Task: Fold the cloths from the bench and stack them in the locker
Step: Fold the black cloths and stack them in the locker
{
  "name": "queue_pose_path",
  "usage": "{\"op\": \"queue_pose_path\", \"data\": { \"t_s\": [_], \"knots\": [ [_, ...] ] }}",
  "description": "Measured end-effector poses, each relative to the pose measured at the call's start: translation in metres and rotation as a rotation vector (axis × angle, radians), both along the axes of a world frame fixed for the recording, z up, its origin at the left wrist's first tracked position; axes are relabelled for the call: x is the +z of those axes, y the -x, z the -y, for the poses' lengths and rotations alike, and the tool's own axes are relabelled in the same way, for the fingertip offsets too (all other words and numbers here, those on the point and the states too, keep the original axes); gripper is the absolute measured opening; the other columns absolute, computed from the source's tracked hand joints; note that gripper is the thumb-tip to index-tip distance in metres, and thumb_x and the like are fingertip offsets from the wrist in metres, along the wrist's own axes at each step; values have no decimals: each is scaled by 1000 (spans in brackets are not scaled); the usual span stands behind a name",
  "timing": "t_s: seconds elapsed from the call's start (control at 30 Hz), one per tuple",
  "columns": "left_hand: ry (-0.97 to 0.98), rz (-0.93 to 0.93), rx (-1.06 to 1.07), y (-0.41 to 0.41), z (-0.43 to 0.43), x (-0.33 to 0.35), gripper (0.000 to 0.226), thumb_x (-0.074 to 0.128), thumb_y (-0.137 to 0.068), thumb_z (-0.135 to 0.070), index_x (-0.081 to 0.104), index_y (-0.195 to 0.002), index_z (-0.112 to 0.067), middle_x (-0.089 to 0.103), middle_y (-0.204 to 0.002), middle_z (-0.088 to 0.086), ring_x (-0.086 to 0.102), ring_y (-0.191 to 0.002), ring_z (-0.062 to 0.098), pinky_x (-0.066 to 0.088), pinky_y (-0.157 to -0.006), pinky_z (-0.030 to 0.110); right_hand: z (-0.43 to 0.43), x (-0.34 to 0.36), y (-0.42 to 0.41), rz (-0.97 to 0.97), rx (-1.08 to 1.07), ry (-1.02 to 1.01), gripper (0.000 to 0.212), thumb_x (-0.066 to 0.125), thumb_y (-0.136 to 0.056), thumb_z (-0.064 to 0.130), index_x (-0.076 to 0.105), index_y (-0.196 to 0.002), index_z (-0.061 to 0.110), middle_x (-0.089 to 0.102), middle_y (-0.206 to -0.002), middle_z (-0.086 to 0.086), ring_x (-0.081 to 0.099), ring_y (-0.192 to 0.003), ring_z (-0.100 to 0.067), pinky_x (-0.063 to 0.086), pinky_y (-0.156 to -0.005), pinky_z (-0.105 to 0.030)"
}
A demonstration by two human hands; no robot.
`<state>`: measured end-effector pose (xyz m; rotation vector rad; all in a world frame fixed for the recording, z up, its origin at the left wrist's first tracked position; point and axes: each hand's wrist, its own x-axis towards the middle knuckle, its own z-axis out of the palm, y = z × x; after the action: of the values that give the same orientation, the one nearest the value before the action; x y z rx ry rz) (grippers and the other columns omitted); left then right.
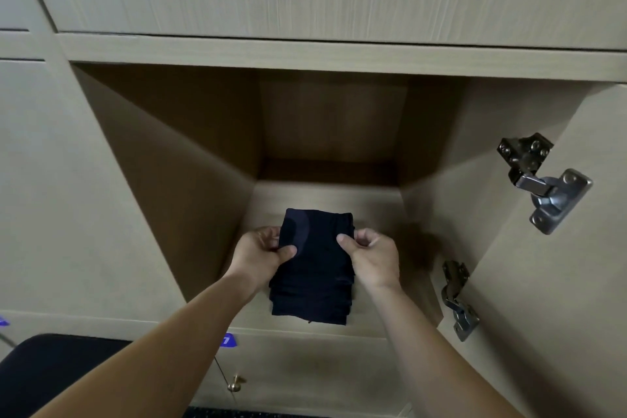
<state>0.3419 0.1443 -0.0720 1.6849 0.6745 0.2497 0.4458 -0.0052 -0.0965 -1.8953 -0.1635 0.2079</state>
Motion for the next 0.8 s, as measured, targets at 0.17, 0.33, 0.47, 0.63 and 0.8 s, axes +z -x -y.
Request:
{"op": "queue_pose_path", "data": {
  "t_s": [0.17, 0.33, 0.47, 0.63, 0.8],
  "knots": [
    [-31, -1, 9, 0, 1, 2, 68, 70, -87, -7, 39, -147, -14, 62, -124, 7, 58, -103, 15, 46, -65, 14, 3, 3, 4, 32, -40, 7, 18, 75, -81, 34, 65, -92, 24, 68, -89, 9, 67, -84, -16, 57, -79, -42],
    [-64, 14, -34, 2, 1, 5, 73, 73, -85, -9, 36, -149, -15, 60, -125, 4, 56, -107, 14, 48, -74, 16, 10, 15, 9, 78, -38, 69, 33, 72, -84, 38, 59, -112, 26, 62, -105, 8, 61, -99, -15, 53, -85, -36],
    [-319, 0, -58, 3, 5, 13, 62, 71, -88, -17, 44, -144, -16, 55, -132, 1, 51, -119, 12, 44, -98, 28, 10, 31, 19, 492, -15, 373, 32, 59, -92, 35, 59, -123, 24, 57, -114, 5, 57, -104, -15, 50, -83, -32],
    [-883, -61, -257, -11, 7, 15, 56, 51, -100, -29, 32, -152, -17, 30, -158, -1, 21, -147, 14, 18, -119, 30, 0, 32, 17, 688, 339, 627, 45, 40, -103, 27, 41, -145, 13, 35, -154, -4, 28, -143, -18, 18, -117, -29],
    [-1024, -336, -564, -18, 6, -6, 59, 24, -107, -34, -3, -156, -15, -7, -164, 1, -11, -149, 9, -5, -122, 29, 1, 6, 17, 438, 495, 667, 55, 23, -106, 36, 11, -154, 12, 2, -163, -2, -5, -149, -12, -4, -120, -26]
  ]
}}
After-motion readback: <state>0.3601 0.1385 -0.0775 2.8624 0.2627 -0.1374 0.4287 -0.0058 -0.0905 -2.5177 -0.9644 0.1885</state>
